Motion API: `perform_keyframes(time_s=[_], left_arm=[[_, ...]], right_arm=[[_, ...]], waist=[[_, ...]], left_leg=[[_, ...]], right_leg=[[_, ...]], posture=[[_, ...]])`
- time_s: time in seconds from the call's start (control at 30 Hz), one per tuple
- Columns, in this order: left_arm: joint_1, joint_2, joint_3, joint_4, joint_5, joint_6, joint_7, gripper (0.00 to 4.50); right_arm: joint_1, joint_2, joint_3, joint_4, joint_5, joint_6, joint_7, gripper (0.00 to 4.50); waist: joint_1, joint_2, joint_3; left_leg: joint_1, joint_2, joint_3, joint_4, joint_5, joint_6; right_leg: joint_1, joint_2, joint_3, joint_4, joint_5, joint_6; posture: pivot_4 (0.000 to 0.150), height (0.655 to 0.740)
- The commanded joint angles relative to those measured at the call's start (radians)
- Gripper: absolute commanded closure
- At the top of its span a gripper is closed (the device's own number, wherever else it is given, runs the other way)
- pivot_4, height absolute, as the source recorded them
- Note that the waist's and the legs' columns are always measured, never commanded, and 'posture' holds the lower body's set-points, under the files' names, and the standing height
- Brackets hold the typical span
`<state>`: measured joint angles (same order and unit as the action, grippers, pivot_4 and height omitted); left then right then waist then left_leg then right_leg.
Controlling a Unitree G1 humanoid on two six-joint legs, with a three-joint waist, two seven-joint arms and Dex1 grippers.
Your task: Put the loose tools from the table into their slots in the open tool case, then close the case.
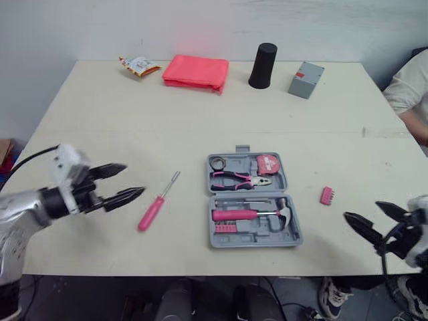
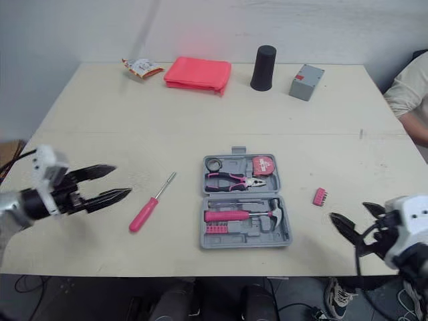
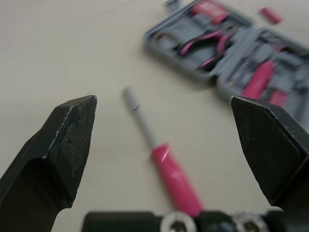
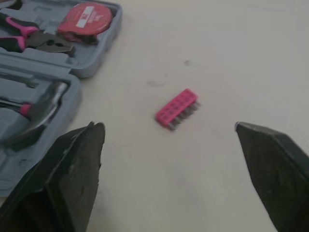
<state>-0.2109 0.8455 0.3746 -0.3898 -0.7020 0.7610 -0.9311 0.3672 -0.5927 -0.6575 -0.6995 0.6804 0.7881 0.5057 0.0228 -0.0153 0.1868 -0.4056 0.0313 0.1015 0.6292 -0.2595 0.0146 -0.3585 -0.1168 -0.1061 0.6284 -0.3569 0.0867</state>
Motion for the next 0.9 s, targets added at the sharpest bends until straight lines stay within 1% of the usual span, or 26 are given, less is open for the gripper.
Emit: perform_keyframes(time_s=[0.03,0.13,0.23,0.37,0.5,0.6,0.9], left_arm=[[-0.131,0.013,-0.1,-0.066,-0.101,0.034,-0.069,0.02],[-0.274,-0.014,-0.203,-0.069,-0.13,0.04,-0.107,0.02],[-0.384,-0.053,-0.287,-0.049,-0.138,0.033,-0.136,0.02],[-0.475,-0.113,-0.37,-0.015,-0.112,0.007,-0.159,0.02],[-0.509,-0.161,-0.421,0.0,-0.095,-0.013,-0.167,0.02],[-0.519,-0.195,-0.447,0.009,-0.087,-0.018,-0.156,0.02],[-0.535,-0.22,-0.465,0.02,-0.077,-0.015,-0.157,0.02]], right_arm=[[-0.045,0.072,0.095,-0.106,-0.018,0.064,-0.185,0.0],[-0.102,0.133,0.195,-0.136,-0.066,0.111,-0.318,0.0],[-0.163,0.209,0.269,-0.113,-0.136,0.15,-0.458,0.0],[-0.221,0.261,0.351,-0.064,-0.228,0.145,-0.546,0.0],[-0.267,0.312,0.381,-0.011,-0.281,0.14,-0.599,0.0],[-0.295,0.352,0.424,0.068,-0.33,0.09,-0.615,0.0],[-0.343,0.411,0.436,0.182,-0.415,0.01,-0.642,0.0]], waist=[[-0.004,0.0,0.0],[-0.013,0.0,0.0],[-0.018,0.0,0.0],[-0.024,0.0,0.0],[-0.025,0.0,0.0],[-0.025,0.0,0.0],[-0.026,0.0,0.0]], left_leg=[[0.0,0.0,0.001,0.0,0.0,0.0],[0.001,0.0,0.002,0.0,0.001,0.0],[0.001,0.0,0.003,0.0,0.002,-0.001],[0.0,0.0,0.004,0.0,0.003,-0.001],[0.0,0.0,0.005,0.0,0.005,-0.001],[0.0,0.0,0.005,0.0,0.005,-0.001],[0.0,0.0,0.005,0.001,0.005,-0.001]], right_leg=[[0.0,0.0,0.001,0.0,0.0,0.0],[-0.001,0.002,0.002,0.001,0.0,0.0],[-0.002,0.003,0.002,0.002,0.0,0.0],[-0.003,0.004,0.003,0.003,0.0,0.0],[-0.003,0.005,0.004,0.004,0.0,0.0],[-0.005,0.005,0.005,0.007,0.0,0.0],[-0.005,0.005,0.005,0.008,0.0,0.0]], posture=[[0.15,0.7361],[0.15,0.7361],[0.15,0.7361],[0.15,0.7361],[0.15,0.7361],[0.15,0.7361],[0.15,0.7361]])
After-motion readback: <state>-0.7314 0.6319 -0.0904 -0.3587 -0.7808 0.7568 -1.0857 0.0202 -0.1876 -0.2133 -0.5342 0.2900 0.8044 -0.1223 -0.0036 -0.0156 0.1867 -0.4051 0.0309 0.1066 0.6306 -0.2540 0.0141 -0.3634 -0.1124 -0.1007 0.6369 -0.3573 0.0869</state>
